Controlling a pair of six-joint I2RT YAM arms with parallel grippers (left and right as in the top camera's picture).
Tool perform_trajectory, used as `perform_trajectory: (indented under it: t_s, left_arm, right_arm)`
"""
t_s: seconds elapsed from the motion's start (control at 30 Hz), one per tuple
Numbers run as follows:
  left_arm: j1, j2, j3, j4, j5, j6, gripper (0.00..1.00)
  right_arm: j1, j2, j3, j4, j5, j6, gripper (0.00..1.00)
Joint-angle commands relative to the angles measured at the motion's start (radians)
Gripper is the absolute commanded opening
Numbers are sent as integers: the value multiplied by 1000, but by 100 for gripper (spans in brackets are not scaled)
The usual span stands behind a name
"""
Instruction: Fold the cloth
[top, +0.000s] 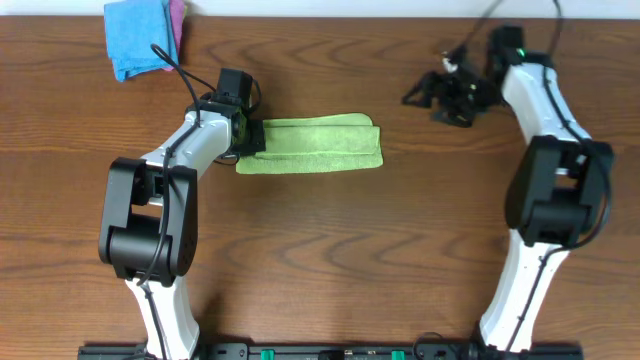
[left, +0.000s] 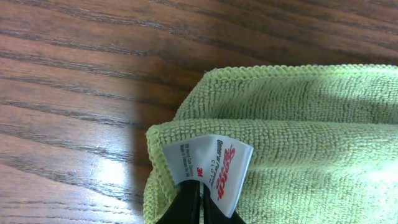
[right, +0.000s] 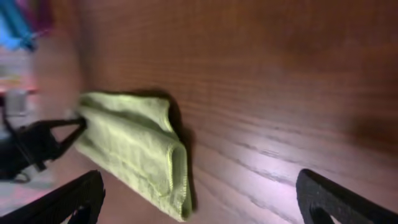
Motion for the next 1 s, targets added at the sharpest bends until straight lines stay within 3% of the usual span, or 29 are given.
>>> perform_trajectory:
  t_s: [0.0,0.17,0.73,0.97]
  left_arm:
    - [-5,84,-32,-18,-2,-8,6]
    - [-5,84,-32,-20,-1,-8,6]
    - [-5,84,-32,-40,3,-8,6]
    - [-5,84,-32,-40,21,-8,6]
  right_arm:
    - [66,-21,-127,101,-211,53,99]
    - [90,-21,-244,300,-257,163,99]
    - [158,-18,-388,365,-97,205,97]
    - [212,0,-388,492,-94,315,88]
